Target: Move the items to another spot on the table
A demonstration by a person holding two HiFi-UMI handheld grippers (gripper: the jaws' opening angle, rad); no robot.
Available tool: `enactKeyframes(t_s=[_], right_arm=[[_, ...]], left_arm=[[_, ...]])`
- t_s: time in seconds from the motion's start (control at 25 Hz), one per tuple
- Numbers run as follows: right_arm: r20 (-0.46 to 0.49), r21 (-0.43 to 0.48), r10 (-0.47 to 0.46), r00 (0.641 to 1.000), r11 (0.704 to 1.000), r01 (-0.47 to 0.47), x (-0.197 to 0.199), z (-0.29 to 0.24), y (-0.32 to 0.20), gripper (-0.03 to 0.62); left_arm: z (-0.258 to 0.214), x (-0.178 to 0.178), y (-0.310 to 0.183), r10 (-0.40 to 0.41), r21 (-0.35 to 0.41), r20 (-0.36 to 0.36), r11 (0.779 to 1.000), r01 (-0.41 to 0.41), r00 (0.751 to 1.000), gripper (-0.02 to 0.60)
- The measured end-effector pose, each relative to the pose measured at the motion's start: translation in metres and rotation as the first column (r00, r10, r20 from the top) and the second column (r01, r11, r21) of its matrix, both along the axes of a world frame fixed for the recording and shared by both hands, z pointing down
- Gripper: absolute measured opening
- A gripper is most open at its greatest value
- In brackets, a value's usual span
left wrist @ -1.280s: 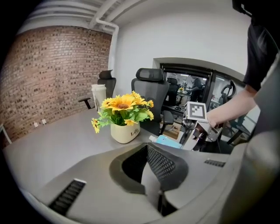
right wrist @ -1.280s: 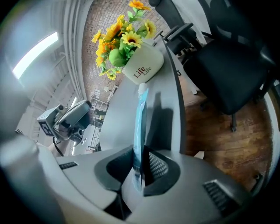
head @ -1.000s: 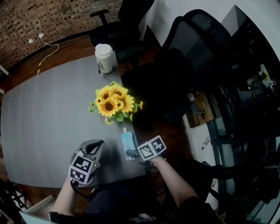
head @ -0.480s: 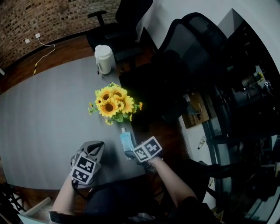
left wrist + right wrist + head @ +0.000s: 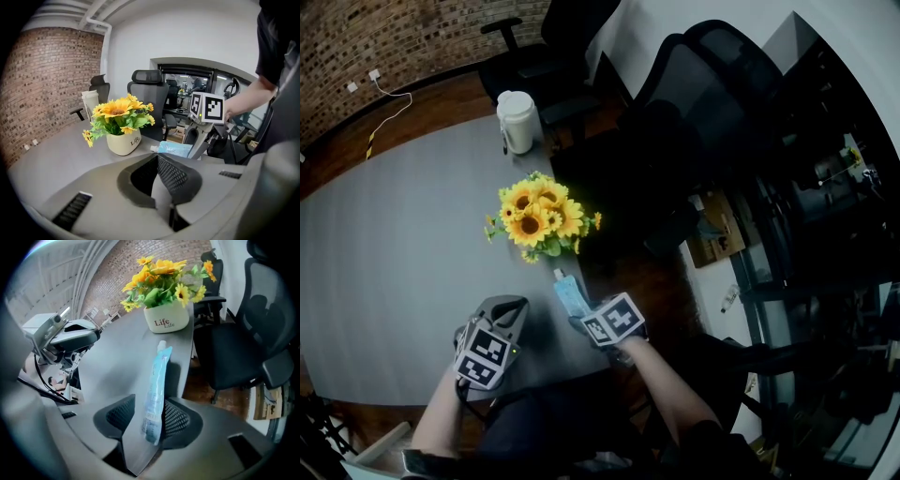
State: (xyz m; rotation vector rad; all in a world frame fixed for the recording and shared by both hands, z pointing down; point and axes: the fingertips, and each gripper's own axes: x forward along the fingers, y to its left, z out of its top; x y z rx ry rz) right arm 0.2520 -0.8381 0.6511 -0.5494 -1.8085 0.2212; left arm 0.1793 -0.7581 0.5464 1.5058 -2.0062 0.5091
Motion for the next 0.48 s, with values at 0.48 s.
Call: enactKeyframes(t_s=[0.48], right_arm=[[0.03, 0.142, -0.042, 0.999, 0.989, 0.037, -0.002, -0.002, -0.012, 0.216]], left_arm=[[0.001, -0.008, 0.006, -0.008, -0.007, 0.006, 1.0, 0.008, 1.0, 0.007]])
